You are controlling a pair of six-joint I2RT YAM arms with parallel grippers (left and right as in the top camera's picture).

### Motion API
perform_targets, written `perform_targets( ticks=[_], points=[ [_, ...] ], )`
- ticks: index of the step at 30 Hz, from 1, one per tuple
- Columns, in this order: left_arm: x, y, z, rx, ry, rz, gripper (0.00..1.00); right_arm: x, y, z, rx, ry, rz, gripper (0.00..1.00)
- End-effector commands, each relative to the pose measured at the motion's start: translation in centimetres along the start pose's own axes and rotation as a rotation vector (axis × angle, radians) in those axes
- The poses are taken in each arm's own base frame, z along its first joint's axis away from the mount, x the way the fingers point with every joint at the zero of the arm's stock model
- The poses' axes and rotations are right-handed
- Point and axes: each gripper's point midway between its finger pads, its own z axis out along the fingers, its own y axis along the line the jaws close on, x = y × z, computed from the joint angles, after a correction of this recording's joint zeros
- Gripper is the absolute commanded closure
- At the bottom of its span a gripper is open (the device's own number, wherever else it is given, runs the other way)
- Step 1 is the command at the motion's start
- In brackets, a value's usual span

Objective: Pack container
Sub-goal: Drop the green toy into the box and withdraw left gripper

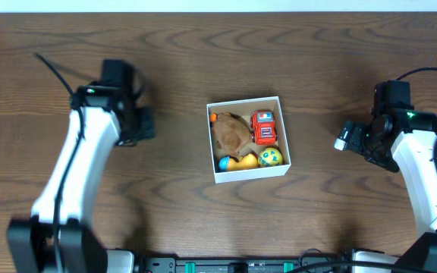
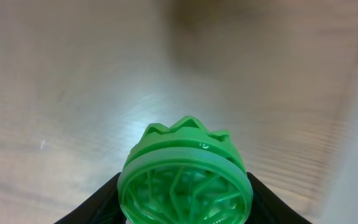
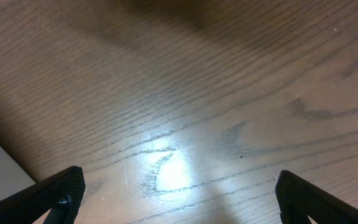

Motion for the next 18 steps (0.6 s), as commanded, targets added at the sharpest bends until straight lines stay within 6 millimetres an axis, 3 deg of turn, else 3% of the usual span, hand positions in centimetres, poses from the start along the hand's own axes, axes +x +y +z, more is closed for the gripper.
perform_targets(
  ticks=[1,5,9,14,18],
  points=[
    [-0.3,-5.0,-4.1,0.086,-0.139,0.133,0.64,0.0,-0.1,0.1,-0.001,0.004,-0.007,0.01],
    [1.2,-12.2,-6.7,0.209,-0.253,0.339,0.64,0.0,-0.1,0.1,-0.002,0.003,-0.007,0.01],
    [3.9,-17.1,-6.0,0.264,-0.235,0.490,0.65,0.0,-0.1,0.1,-0.002,0.003,-0.007,0.01],
    [7.4,-20.0,-2.4,0.237,-0.117,0.604,0.65,0.0,-0.1,0.1,-0.001,0.003,-0.007,0.01],
    [9.1,-20.5,0.0,0.199,-0.040,0.645,0.64,0.0,-0.1,0.1,-0.001,0.003,-0.007,0.01]
  ],
)
